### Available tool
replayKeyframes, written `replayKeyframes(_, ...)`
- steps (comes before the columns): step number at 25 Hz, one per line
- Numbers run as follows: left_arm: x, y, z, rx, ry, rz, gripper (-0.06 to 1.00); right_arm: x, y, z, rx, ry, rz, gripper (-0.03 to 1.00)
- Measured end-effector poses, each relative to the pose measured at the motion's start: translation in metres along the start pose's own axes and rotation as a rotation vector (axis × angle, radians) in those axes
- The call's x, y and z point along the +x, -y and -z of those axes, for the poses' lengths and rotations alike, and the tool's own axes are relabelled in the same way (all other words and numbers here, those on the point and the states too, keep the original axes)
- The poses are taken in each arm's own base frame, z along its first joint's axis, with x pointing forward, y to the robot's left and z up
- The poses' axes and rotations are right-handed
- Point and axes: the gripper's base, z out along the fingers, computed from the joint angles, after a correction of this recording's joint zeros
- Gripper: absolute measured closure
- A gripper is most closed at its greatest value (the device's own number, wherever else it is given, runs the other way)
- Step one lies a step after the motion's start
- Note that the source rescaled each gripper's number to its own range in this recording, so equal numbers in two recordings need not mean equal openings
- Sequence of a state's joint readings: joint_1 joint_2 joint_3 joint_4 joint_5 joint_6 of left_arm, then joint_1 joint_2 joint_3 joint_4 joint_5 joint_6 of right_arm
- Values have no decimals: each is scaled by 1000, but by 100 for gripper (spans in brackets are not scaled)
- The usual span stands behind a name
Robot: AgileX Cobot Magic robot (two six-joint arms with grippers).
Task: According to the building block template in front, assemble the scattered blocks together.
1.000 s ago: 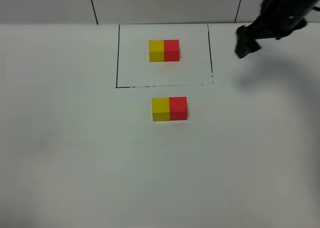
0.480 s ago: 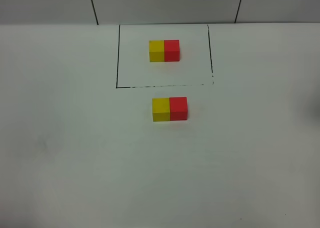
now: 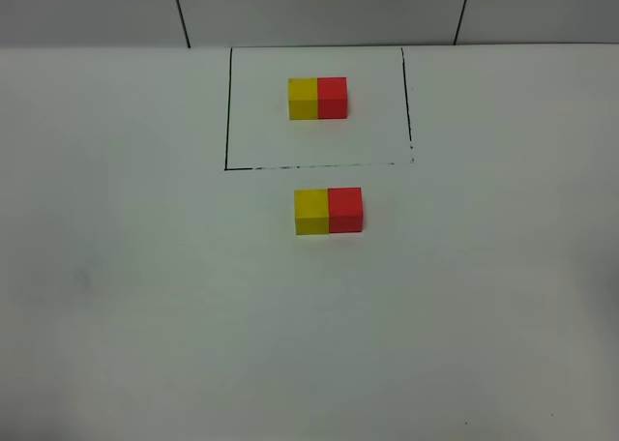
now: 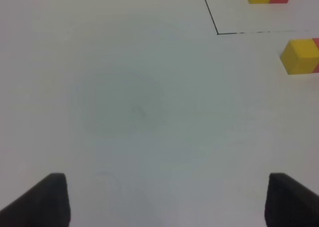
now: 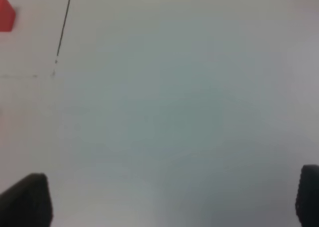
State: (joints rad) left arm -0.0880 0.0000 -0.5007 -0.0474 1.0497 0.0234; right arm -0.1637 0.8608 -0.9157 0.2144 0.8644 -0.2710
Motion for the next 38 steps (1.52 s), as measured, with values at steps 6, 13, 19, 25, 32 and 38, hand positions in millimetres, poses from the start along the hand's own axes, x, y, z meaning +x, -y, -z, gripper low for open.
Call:
replayKeyframes(6, 0, 0, 0, 0, 0, 0, 19, 53, -15, 40, -1, 81, -42, -3)
replayKeyframes(13, 0, 0, 0, 0, -1, 0, 19, 102, -27, 49, -58, 63, -20, -3)
replayKeyframes(19, 0, 0, 0, 0, -1, 0, 19, 116, -30, 64, -72, 107, -60, -3)
replayKeyframes(25, 0, 0, 0, 0, -1, 0, 19, 133, -31, 67, -73, 136, -55, -3)
replayKeyframes(32, 0, 0, 0, 0, -1, 0, 19, 156, -32, 62, -82, 169, -31, -1)
replayKeyframes(38, 0, 0, 0, 0, -1, 0, 19, 167, -32, 70, -87, 233, -10, 6)
